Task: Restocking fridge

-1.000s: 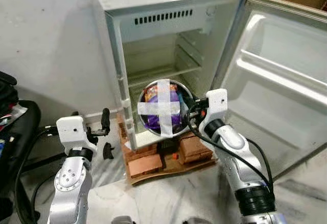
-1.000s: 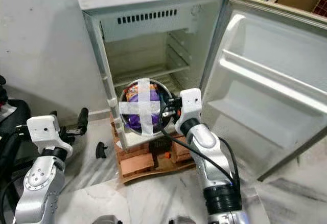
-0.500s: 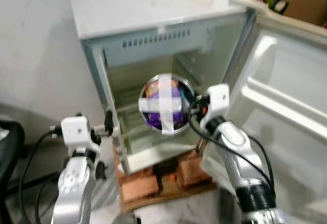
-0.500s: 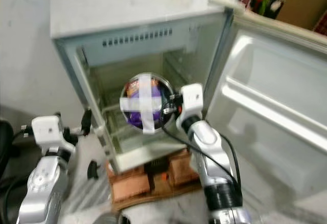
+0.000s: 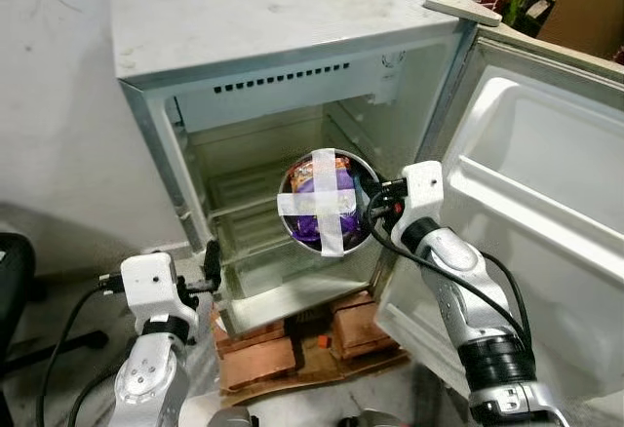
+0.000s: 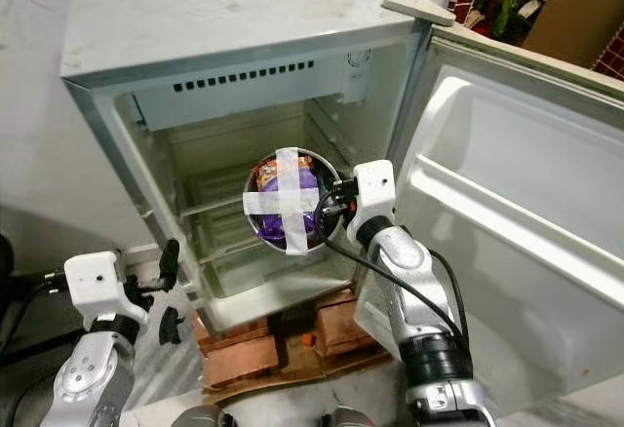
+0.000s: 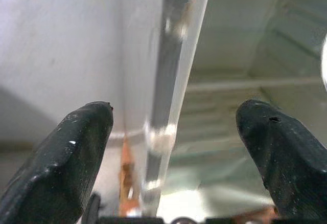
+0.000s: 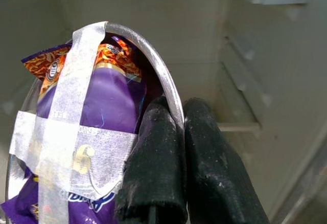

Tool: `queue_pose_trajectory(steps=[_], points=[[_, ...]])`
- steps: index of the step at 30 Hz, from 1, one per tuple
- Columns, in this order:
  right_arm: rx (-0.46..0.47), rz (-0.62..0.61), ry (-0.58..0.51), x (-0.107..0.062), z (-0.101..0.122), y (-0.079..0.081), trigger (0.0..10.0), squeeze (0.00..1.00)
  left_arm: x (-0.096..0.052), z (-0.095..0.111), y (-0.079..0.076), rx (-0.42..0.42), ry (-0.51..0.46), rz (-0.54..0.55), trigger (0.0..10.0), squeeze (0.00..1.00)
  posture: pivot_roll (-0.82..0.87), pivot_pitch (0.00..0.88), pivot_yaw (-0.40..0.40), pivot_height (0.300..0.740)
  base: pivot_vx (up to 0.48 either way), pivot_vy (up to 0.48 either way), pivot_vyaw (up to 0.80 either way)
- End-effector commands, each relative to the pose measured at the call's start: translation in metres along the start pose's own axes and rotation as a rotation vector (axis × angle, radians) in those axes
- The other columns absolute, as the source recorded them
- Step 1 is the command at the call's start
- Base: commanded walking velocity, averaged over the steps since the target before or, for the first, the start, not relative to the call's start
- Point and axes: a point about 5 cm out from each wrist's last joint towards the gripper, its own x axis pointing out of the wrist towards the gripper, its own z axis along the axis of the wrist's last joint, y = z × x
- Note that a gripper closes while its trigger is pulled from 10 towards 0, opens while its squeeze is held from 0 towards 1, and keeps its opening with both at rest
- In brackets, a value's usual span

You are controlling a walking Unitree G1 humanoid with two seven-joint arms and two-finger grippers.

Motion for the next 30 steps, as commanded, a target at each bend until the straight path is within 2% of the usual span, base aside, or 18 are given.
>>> queue_pose_trajectory(steps=[1,4,5,7,9,12,20,24,27,30], points=[[0.007,0.009,-0.022,0.010,0.005,0.000,10.0,0.00,-0.003,0.002,-0.001,0.004,0.014,-0.015,10.0,0.00,0.17,0.090,-0.033,0.740,0.000,0.000,0.00],[0.026,0.009,-0.015,0.018,0.005,0.001,10.0,0.00,-0.007,0.003,0.000,0.002,0.023,-0.016,10.0,0.00,0.19,0.103,-0.036,0.740,0.000,0.000,0.00],[0.039,0.007,-0.009,0.028,0.008,0.001,10.0,0.00,-0.014,0.004,0.003,0.001,0.029,0.003,10.0,0.00,0.22,0.122,-0.053,0.740,0.000,0.000,0.00],[0.052,0.005,-0.011,0.035,0.012,0.001,10.0,0.00,-0.020,0.004,0.007,-0.005,0.040,0.031,10.0,0.00,0.23,0.129,-0.058,0.740,0.000,0.000,0.00],[0.052,0.012,-0.026,0.037,0.015,0.001,10.0,0.00,-0.025,0.004,0.009,-0.001,0.043,0.043,10.0,0.00,0.23,0.134,-0.065,0.740,0.000,0.000,0.00],[0.043,0.018,-0.029,0.038,0.014,0.002,10.0,0.00,-0.027,0.003,0.008,0.003,0.050,0.043,10.0,0.00,0.24,0.136,-0.069,0.740,0.000,0.000,0.80],[0.047,0.016,-0.057,0.038,0.012,0.004,10.0,0.00,-0.027,0.007,0.005,0.011,0.047,0.021,10.0,0.00,0.22,0.134,-0.056,0.740,0.000,0.000,0.80],[0.039,-0.020,-0.089,0.031,0.013,-0.001,10.0,0.00,-0.027,0.009,0.005,0.003,0.038,0.006,10.0,0.00,0.21,0.129,-0.054,0.740,0.000,0.000,0.20],[0.047,-0.049,-0.108,0.014,0.009,-0.006,10.0,0.00,-0.030,0.012,0.007,0.005,0.028,0.007,10.0,0.00,0.20,0.121,-0.060,0.740,0.000,0.000,0.00],[0.032,-0.068,-0.121,-0.010,0.006,-0.008,10.0,0.00,-0.036,0.013,0.009,0.017,0.018,0.008,10.0,0.00,0.18,0.113,-0.058,0.740,0.000,0.000,0.00]])
